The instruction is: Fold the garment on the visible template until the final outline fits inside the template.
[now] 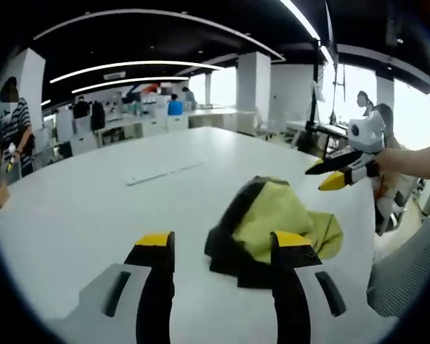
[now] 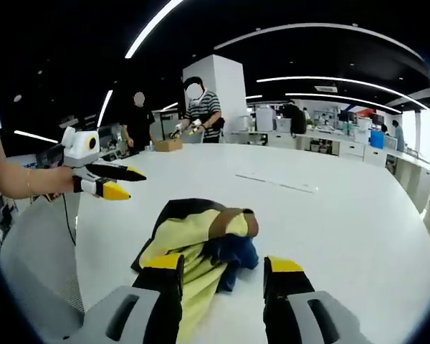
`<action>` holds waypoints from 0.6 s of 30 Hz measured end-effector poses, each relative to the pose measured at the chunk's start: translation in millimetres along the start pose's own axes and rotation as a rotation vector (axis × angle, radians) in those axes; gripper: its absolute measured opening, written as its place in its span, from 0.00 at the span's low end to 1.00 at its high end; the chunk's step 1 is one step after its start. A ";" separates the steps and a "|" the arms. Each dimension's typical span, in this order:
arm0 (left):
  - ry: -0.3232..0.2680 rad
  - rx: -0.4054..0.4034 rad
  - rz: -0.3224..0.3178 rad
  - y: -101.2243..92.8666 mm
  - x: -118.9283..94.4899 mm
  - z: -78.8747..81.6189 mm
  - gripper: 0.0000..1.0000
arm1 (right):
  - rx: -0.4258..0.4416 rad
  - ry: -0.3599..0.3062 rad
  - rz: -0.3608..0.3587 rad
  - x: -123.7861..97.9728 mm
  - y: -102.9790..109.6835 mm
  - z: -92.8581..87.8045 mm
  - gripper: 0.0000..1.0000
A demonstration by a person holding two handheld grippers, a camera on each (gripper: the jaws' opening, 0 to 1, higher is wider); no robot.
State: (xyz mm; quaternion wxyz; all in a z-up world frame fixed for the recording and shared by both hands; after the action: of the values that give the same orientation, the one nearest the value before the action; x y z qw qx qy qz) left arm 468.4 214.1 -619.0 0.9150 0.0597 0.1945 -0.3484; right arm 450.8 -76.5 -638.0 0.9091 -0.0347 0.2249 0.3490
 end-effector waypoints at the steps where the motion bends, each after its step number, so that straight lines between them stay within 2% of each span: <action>1: 0.000 0.000 -0.009 1.2 4.2 0.9 0.47 | -0.007 0.008 0.004 2.0 -0.3 -0.9 0.39; 12: -0.003 0.003 -0.083 4.7 39.7 7.9 0.38 | -0.069 0.064 0.054 27.3 -2.3 -6.1 0.31; 18: 0.038 0.016 -0.119 4.2 58.7 2.6 0.33 | -0.111 0.089 0.072 42.0 -3.0 -6.2 0.28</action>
State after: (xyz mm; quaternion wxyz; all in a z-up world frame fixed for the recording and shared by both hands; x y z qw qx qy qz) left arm 512.0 180.6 -640.0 0.8882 0.0617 0.2124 -0.4026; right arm 477.8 -54.2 -662.0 0.8817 -0.0926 0.2466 0.3915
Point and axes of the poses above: the point that each gripper's makers call its tool centre point, and the gripper's own axes: x roughly forward along the fingers, y roughly to its left, z roughly out of its top, the point moved 7 cm from there along -x, roughly backward along the fingers, and after that the axes turned 1 degree about y, right-handed, at the moved point
